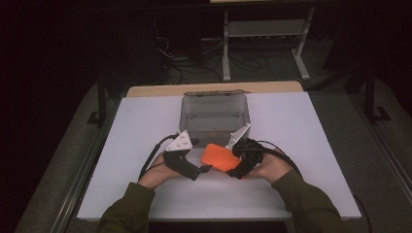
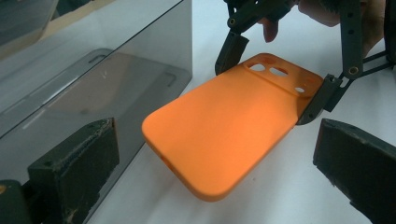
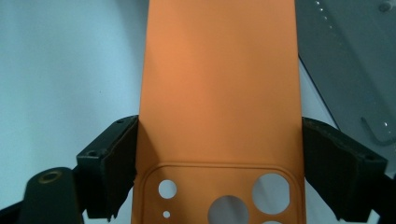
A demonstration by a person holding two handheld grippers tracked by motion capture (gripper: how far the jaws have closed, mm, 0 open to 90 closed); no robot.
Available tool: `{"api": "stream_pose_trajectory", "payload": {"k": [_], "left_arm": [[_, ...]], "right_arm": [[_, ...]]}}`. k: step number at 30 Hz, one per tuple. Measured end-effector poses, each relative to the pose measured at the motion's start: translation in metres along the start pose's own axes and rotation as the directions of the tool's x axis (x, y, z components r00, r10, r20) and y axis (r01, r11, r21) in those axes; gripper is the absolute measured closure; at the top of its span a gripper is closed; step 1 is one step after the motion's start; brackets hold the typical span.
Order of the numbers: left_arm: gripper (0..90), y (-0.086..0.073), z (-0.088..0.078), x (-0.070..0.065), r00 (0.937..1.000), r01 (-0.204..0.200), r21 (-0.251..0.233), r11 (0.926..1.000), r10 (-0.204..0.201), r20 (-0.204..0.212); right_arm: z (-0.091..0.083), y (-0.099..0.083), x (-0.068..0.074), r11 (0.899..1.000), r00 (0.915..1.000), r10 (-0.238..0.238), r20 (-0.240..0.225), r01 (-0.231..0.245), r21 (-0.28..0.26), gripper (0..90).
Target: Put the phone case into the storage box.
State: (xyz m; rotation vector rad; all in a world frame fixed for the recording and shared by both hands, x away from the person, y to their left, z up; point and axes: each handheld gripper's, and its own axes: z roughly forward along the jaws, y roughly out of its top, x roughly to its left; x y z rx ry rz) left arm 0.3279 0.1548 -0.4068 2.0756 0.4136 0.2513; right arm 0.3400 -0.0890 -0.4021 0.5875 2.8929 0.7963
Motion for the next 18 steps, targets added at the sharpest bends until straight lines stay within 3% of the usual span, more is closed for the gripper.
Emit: {"api": "stream_pose_trajectory", "payload": {"k": [18], "left_arm": [[0.0,-0.0009,0.0011,-0.0042,0.9964,-0.080,0.015,0.9967,0.080,-0.027]], "right_arm": [[-0.0011,-0.0007,-0.0007,1.000,1.0000,0.005,0.002,-0.005,-0.004,15.5]]}}
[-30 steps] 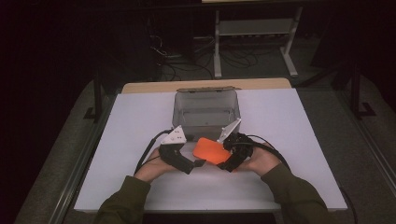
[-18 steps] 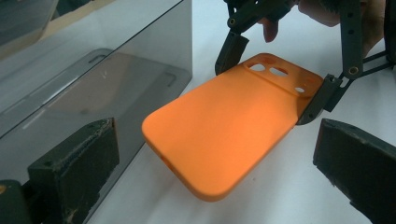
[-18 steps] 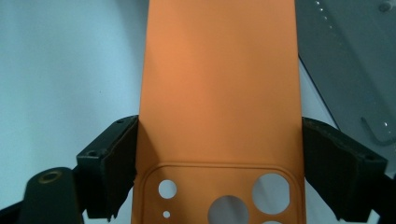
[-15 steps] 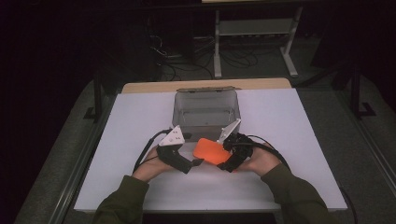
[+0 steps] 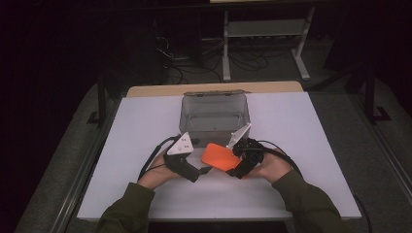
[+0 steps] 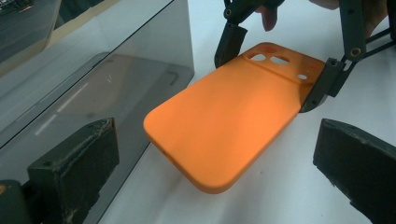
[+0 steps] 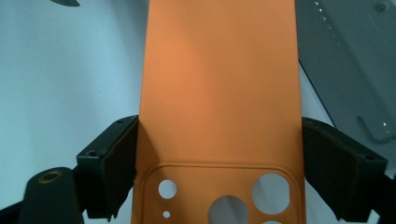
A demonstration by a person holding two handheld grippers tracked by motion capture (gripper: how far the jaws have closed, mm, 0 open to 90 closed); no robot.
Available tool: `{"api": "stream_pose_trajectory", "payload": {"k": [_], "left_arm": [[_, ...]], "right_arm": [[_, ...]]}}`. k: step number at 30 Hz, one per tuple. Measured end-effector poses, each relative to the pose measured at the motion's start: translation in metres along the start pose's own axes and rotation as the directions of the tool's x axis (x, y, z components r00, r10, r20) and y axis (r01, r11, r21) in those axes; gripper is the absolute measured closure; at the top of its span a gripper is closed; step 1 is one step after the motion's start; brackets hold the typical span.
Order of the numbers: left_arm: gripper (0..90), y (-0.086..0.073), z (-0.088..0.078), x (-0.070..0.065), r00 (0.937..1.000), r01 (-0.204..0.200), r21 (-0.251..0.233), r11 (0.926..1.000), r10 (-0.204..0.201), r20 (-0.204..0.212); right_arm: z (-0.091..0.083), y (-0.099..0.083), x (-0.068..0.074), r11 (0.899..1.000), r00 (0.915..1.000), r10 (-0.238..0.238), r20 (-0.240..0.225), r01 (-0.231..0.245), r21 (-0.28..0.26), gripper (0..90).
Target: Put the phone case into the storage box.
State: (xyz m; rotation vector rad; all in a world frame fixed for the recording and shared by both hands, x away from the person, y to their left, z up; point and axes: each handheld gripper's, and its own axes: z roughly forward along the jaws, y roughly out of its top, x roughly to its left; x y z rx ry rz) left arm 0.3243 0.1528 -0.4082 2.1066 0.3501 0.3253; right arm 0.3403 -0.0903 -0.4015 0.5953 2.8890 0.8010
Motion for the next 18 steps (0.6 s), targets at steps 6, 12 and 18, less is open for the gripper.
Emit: {"api": "stream_pose_trajectory", "payload": {"k": [6,12,18], "left_arm": [[0.0,-0.0007,0.0010,-0.0017,0.9995,-0.032,0.013,0.9994,0.032,-0.008],[0.0,-0.0007,0.0015,-0.0034,0.9980,-0.060,0.017,0.9981,0.060,-0.016],[0.0,-0.0019,0.0035,-0.0054,0.9940,-0.104,0.049,0.9933,0.106,-0.030]], "right_arm": [[-0.0001,-0.0002,-0.0003,1.000,1.0000,0.000,0.001,0.000,-0.001,15.5],[0.0003,-0.0003,-0.0003,1.000,1.0000,-0.003,0.002,0.003,0.001,15.5],[0.0005,-0.0004,-0.0006,1.000,1.0000,-0.006,0.002,0.006,0.001,15.5]]}}
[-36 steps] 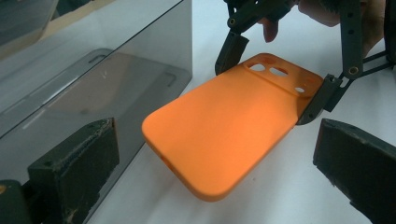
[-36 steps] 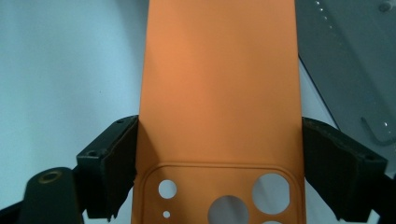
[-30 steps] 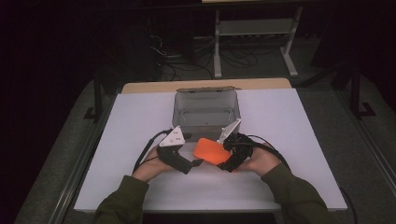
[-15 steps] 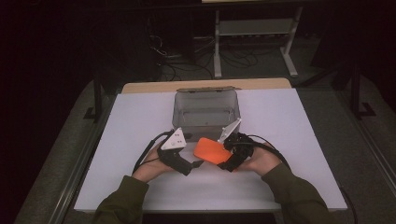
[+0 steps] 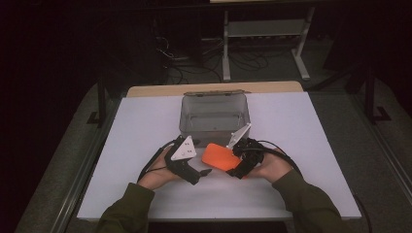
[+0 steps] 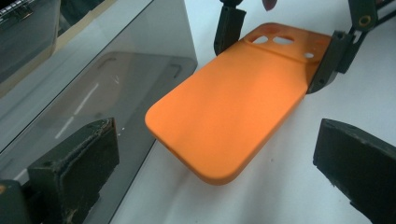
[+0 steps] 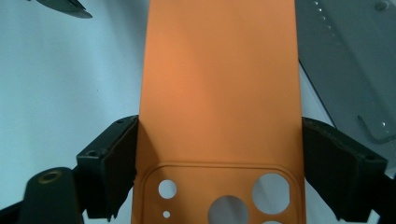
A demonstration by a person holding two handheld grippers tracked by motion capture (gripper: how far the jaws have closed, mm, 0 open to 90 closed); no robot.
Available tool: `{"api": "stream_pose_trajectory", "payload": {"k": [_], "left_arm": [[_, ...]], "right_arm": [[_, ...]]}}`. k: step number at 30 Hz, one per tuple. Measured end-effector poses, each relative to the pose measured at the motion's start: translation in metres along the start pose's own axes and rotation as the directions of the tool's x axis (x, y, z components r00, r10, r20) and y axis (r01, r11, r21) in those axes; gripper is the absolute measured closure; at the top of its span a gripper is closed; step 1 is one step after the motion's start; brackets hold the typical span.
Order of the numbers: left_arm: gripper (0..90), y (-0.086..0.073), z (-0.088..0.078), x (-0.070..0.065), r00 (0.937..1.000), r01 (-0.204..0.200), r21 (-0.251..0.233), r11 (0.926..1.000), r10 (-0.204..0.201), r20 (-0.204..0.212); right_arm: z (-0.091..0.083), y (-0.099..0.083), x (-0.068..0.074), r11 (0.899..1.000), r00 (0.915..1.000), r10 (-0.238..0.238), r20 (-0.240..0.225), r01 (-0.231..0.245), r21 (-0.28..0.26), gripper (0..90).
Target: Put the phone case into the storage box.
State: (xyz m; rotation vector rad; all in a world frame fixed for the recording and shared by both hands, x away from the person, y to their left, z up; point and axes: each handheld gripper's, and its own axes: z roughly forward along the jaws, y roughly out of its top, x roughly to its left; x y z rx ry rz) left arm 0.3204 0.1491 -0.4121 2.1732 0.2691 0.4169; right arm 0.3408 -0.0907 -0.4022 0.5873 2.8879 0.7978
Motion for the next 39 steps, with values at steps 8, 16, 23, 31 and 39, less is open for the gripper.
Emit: {"api": "stream_pose_trajectory", "payload": {"k": [8,16,23,31,39], "left_arm": [[0.0,0.000,0.001,-0.003,0.9986,-0.048,0.018,0.9987,0.049,-0.019],[0.0,0.001,0.002,-0.006,0.9955,-0.086,0.026,0.9960,0.087,-0.039],[0.0,0.002,0.002,-0.009,0.9890,-0.135,0.045,0.9899,0.137,-0.056],[0.0,0.003,0.004,-0.013,0.9812,-0.176,0.058,0.9826,0.180,-0.069],[0.0,0.002,0.005,-0.014,0.9740,-0.205,0.074,0.9761,0.210,-0.084]], "right_arm": [[0.000,0.000,0.000,1.000,1.0000,0.000,0.001,0.000,0.001,15.5],[0.000,0.000,0.000,1.000,1.0000,-0.001,0.001,0.001,0.002,15.5],[0.000,0.000,0.000,1.000,1.0000,-0.001,0.001,0.001,0.005,15.5],[0.000,0.000,0.000,1.000,1.0000,-0.002,0.001,0.002,0.005,15.5],[0.000,0.000,0.000,1.000,1.0000,-0.003,0.001,0.003,0.004,15.5]]}}
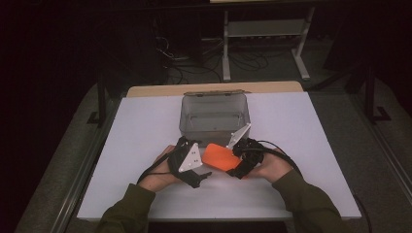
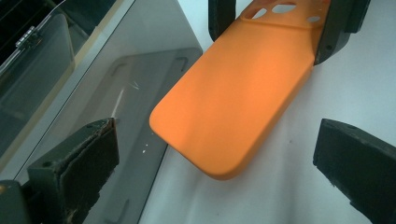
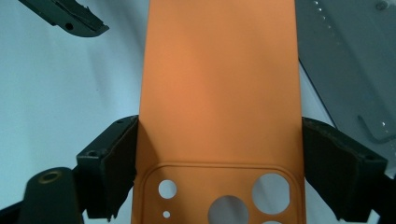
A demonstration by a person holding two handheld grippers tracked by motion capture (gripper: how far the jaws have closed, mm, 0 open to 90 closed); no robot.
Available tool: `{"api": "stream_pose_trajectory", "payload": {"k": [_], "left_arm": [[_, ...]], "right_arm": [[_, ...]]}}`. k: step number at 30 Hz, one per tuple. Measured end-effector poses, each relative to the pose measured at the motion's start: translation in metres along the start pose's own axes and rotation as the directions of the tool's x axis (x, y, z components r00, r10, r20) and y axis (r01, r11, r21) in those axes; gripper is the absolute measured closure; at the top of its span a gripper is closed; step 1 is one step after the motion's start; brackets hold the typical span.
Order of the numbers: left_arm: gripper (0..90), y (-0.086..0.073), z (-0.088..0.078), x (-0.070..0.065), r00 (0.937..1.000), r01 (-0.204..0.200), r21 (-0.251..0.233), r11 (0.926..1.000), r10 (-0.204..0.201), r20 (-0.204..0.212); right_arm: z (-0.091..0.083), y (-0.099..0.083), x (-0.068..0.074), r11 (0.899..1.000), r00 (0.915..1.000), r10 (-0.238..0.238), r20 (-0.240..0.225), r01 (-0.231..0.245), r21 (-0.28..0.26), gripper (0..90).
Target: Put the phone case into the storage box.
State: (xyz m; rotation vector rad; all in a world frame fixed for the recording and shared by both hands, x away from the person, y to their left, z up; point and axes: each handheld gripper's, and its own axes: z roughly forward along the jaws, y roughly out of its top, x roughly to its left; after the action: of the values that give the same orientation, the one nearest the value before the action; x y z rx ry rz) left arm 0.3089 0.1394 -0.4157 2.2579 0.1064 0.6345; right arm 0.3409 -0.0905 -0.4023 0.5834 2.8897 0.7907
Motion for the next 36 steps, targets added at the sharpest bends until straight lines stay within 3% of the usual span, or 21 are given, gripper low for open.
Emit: {"api": "stream_pose_trajectory", "payload": {"k": [20,36], "left_arm": [[0.0,0.001,0.002,-0.006,0.9945,-0.090,0.035,0.9953,0.092,-0.050],[0.0,0.001,0.004,-0.010,0.9810,-0.166,0.058,0.9844,0.171,-0.091]], "right_arm": [[0.000,0.000,0.000,1.000,1.0000,0.009,0.002,-0.009,-0.002,15.5],[0.000,0.000,0.000,1.000,1.0000,0.009,0.001,-0.009,0.001,15.5]]}}
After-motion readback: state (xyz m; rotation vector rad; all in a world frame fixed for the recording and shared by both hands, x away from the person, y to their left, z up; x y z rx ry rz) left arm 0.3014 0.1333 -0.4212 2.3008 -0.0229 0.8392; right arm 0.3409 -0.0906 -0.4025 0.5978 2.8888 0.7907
